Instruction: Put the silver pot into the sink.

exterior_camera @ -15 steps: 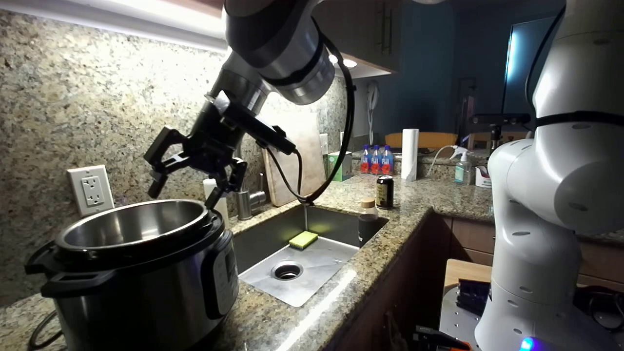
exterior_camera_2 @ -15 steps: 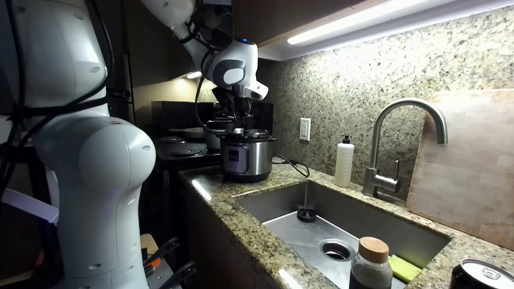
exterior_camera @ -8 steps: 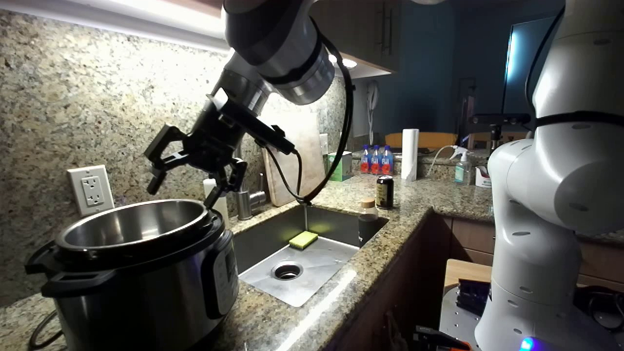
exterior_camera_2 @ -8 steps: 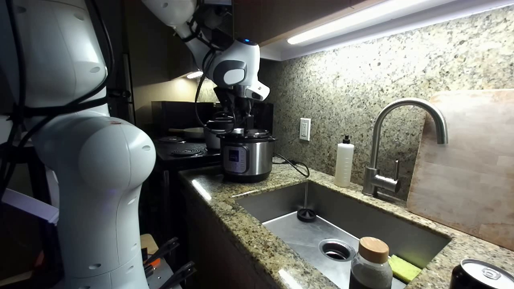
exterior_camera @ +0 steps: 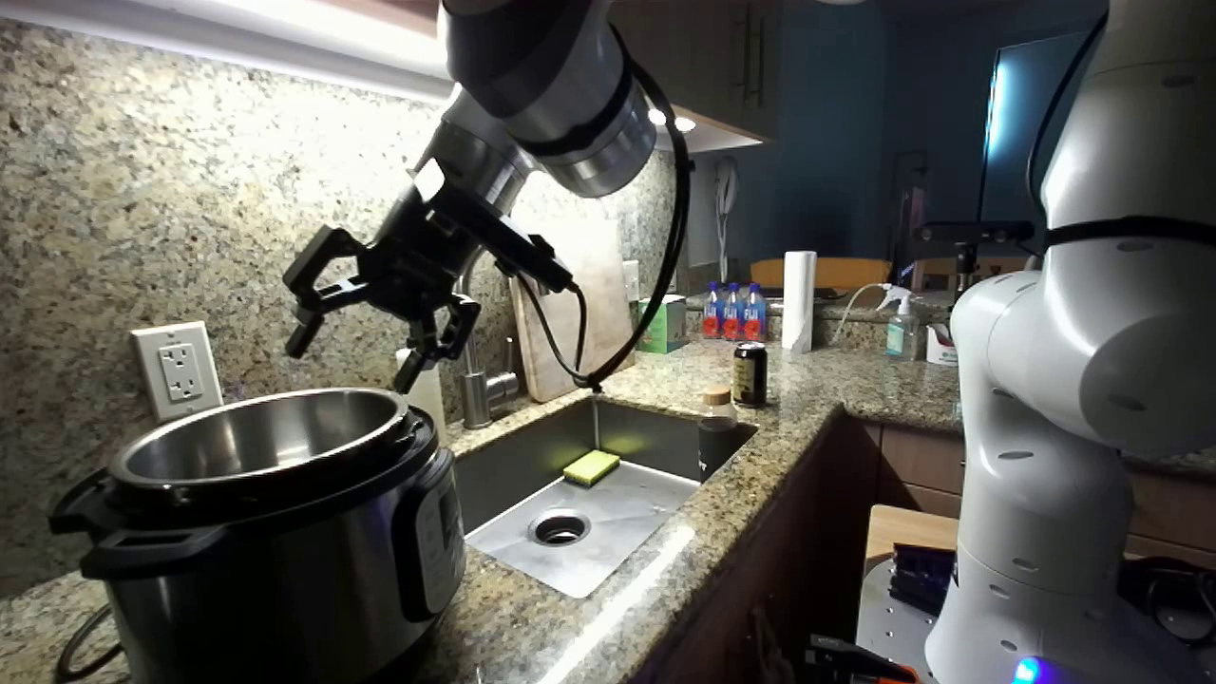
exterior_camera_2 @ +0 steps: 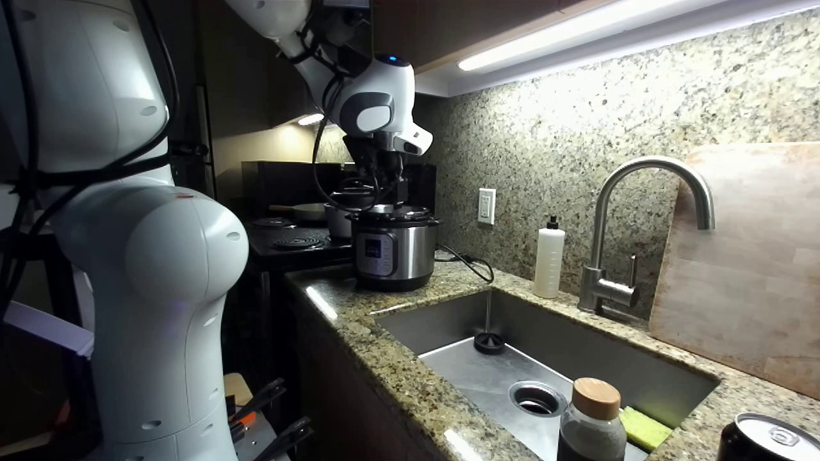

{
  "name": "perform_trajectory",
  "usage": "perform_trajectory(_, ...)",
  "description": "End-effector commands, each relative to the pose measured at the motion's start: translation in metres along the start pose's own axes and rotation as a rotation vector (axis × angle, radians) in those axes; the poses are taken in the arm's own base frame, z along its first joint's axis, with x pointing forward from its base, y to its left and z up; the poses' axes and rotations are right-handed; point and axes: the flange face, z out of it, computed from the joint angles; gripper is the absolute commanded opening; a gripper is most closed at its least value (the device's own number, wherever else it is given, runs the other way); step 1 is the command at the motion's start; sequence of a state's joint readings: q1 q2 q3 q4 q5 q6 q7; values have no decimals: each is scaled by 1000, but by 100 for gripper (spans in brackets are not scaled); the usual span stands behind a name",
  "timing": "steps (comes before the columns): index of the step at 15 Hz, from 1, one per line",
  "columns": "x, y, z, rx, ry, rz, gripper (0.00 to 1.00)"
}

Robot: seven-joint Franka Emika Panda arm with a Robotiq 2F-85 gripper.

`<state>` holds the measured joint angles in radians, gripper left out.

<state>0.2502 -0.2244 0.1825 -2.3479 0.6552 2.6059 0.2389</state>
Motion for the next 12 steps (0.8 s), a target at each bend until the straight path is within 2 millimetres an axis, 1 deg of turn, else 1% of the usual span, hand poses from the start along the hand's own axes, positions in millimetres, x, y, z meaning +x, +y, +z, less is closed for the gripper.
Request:
perform_trajectory(1, -3, 13, -8, 11, 32, 37, 100)
perform_trajectory(5, 0, 24, -11, 9, 35, 62, 100)
perform_trajectory(9, 1, 28, -4, 14, 15, 80, 100)
perform_trajectory(12, -2, 33, 2, 24, -4, 96, 100)
